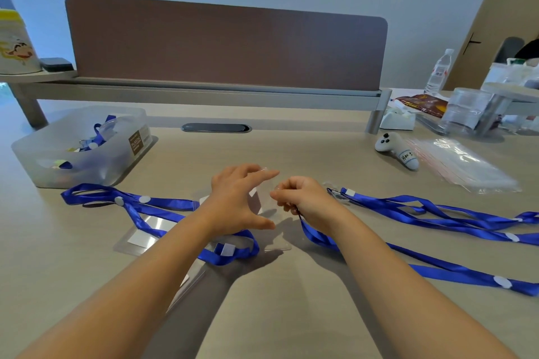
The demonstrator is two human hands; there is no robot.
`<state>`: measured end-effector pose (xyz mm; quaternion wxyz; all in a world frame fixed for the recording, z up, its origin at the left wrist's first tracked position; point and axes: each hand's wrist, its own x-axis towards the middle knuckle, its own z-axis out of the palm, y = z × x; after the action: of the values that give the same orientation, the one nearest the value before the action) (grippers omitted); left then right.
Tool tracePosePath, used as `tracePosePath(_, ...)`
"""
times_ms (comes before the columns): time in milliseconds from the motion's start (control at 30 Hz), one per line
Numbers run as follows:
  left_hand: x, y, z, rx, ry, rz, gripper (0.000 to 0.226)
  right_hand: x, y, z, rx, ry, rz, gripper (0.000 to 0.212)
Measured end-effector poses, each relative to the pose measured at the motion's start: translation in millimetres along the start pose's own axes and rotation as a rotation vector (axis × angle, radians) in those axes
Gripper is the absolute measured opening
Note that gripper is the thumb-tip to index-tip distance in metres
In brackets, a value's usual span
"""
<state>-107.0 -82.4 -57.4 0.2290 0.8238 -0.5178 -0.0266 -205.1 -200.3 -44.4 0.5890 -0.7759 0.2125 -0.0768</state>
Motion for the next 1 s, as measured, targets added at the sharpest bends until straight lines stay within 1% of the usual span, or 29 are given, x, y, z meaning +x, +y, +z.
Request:
tracePosePath(67, 0.2, 0.1, -0.4, -0.004, -0.004, -0.019, 0.077, 1.6, -0.2, 1.1, 0.029, 0.019, -0.038, 0.017)
tracePosePath(133, 0.7, 0.6, -1.9, -0.069, 0.000, -0.043, 0.067, 3.2, -0.2, 1.0, 0.045, 0.032, -0.056, 0.016)
tracePosePath(200, 2.1, 0.0, -3.0, -0.142, 0.020, -0.045, 0.048, 4.0, 0.8, 0.5, 0.053, 0.028, -0.059, 0.015)
tracePosePath(267, 4.4, -0.6, -4.2, -0.179, 0.049, -0.038, 0.022, 4.9, 2.7, 1.1, 0.049, 0.021, -0.065, 0.011)
tracePosePath(300, 5.7, -1.3, -4.6, -0.179, 0.062, -0.038, 0.015, 5.5, 3.5, 1.9, 0.045, 0.019, -0.071, 0.010)
tracePosePath(367, 8.7, -2.3, -5.2, -0.143, 0.080, -0.048, 0.020, 7.1, 4.6, 4.0, 0.039, 0.022, -0.082, 0.008)
tracePosePath(500, 10.5, -3.0, -9.1, -0.106, 0.125, -0.074, 0.029, 9.3, 3.2, 6.0, 0.008, 0.024, -0.098, 0.020)
tracePosePath(600, 9.5, -0.1, -12.1, -0.134, 0.134, -0.100, 0.044, 9.9, 1.6, 7.9, -0.078, 0.017, -0.108, 0.021)
tracePosePath(667, 9.5, 0.0, -12.2, -0.123, 0.135, -0.120, 0.048, 10.6, 1.5, 9.7, -0.155, 0.035, -0.118, 0.020)
tracePosePath(800, 10.6, -4.3, -13.0, -0.124, 0.119, -0.130, 0.030, 9.2, -0.5, 9.8, -0.296, 0.088, -0.166, 0.018)
tracePosePath(867, 11.6, -4.9, -14.9, -0.143, 0.109, -0.122, 0.018, 7.7, -1.7, 8.4, -0.275, 0.086, -0.178, 0.018)
tracePosePath(1000, 12.8, -1.9, -17.7, -0.138, 0.113, -0.112, 0.016, 4.3, -1.5, 7.7, -0.211, 0.094, -0.200, 0.018)
